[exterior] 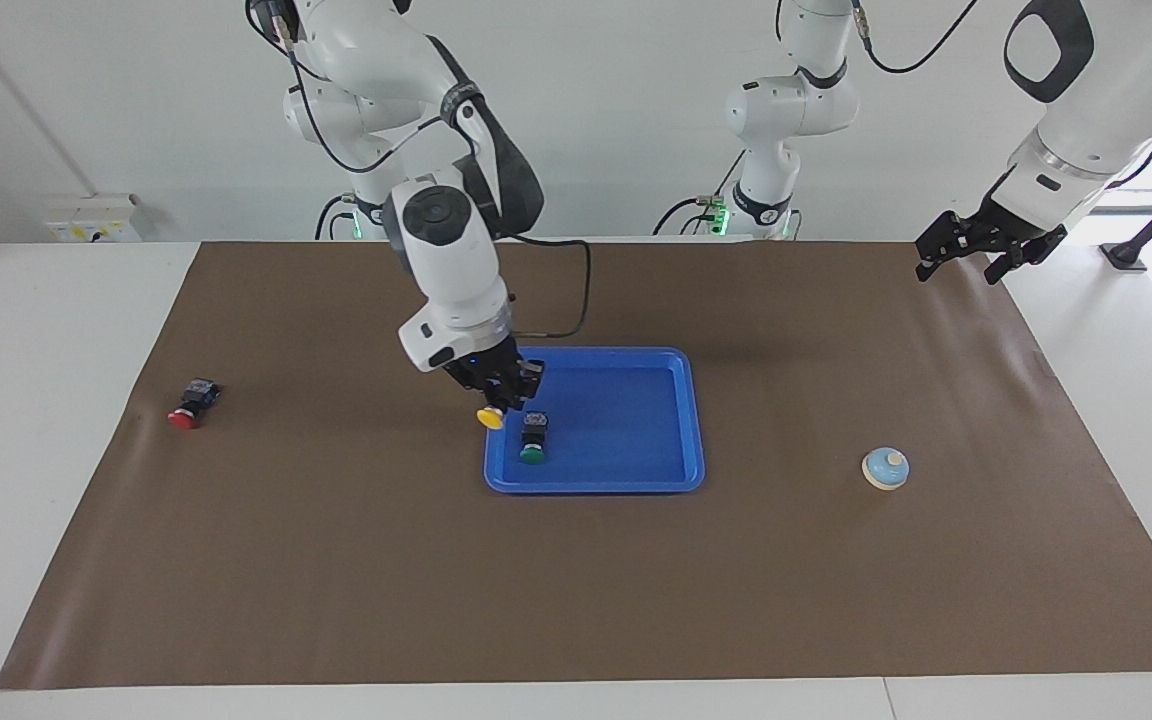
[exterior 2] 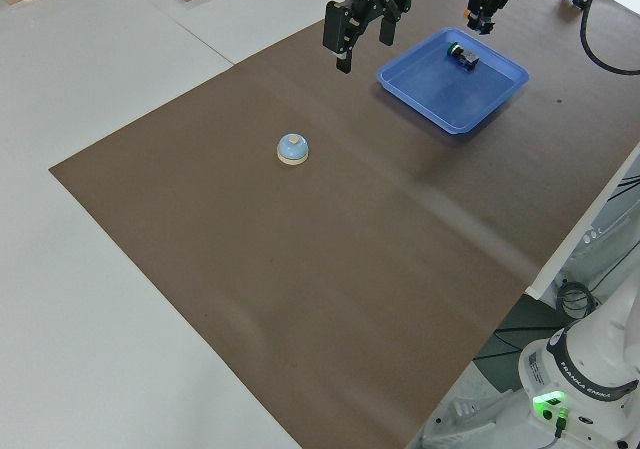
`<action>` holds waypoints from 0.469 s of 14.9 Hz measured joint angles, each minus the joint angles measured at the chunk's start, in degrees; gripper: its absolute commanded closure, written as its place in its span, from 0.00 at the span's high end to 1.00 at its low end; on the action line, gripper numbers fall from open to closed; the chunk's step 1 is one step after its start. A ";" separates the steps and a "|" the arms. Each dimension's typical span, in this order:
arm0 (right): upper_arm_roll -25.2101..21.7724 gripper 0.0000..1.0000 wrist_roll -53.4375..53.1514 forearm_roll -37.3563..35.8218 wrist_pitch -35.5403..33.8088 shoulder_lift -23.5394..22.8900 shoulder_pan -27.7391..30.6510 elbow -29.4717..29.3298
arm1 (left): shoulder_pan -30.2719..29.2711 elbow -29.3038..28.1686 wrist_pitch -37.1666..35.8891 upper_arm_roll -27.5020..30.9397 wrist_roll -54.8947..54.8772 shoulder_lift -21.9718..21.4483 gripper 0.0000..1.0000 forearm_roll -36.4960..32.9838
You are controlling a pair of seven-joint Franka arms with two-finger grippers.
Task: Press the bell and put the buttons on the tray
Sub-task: 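Place the yellow button in the tray beside the green one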
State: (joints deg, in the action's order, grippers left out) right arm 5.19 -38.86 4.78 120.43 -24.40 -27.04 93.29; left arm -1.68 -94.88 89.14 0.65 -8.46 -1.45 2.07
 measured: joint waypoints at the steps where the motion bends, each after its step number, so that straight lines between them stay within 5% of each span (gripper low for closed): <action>1: -0.01 0.00 0.04 -0.19 0.17 -1.27 -1.17 -0.47 | 0.00 0.00 0.00 0.00 0.00 0.00 1.00 0.00; 7: -0.28 0.00 5.33 -1.66 5.28 -4.30 -3.70 2.11 | 0.00 0.00 0.00 0.00 0.00 0.00 1.00 0.00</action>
State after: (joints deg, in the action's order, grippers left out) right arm 4.91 -33.53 3.13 125.71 -28.69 -30.73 95.40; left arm -1.68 -94.88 89.14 0.65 -8.46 -1.45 2.07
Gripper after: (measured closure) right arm 0.599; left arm 0.000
